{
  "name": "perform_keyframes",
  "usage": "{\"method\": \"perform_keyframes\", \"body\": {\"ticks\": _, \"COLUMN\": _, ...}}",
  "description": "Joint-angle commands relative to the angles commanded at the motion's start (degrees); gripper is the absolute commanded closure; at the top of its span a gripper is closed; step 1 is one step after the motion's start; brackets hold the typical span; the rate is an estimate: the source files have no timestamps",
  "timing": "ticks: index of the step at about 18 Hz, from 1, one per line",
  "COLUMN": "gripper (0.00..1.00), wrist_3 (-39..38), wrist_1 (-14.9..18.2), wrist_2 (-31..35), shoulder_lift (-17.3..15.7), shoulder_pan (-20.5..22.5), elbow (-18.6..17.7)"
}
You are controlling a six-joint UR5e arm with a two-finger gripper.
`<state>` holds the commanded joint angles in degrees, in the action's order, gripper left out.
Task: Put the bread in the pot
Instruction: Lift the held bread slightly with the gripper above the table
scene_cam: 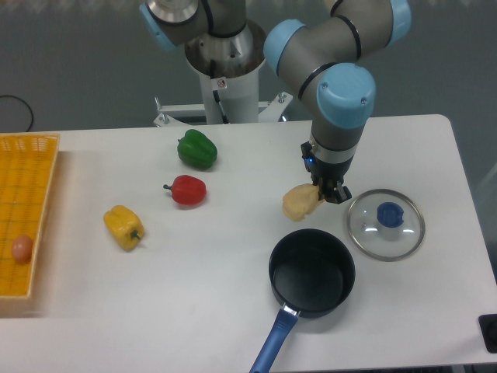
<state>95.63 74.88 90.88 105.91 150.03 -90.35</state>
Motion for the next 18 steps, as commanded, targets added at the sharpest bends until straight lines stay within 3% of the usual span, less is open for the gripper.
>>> {"method": "perform_keyframes", "body": {"ticks": 13, "gripper": 0.73, "wrist_3": 0.00, "wrist_1": -0.18, "wrist_2": 0.09, "shoulder_lift": 0.09, "shoulder_pan": 0.53, "elbow": 0.44}}
{"method": "perform_keyframes", "body": {"ticks": 18, "gripper": 0.72, "wrist_3": 0.00, "wrist_1": 0.00, "wrist_2": -0.18, "shoulder_lift": 1.22, "shoulder_pan": 1.14, "elbow": 2.19}}
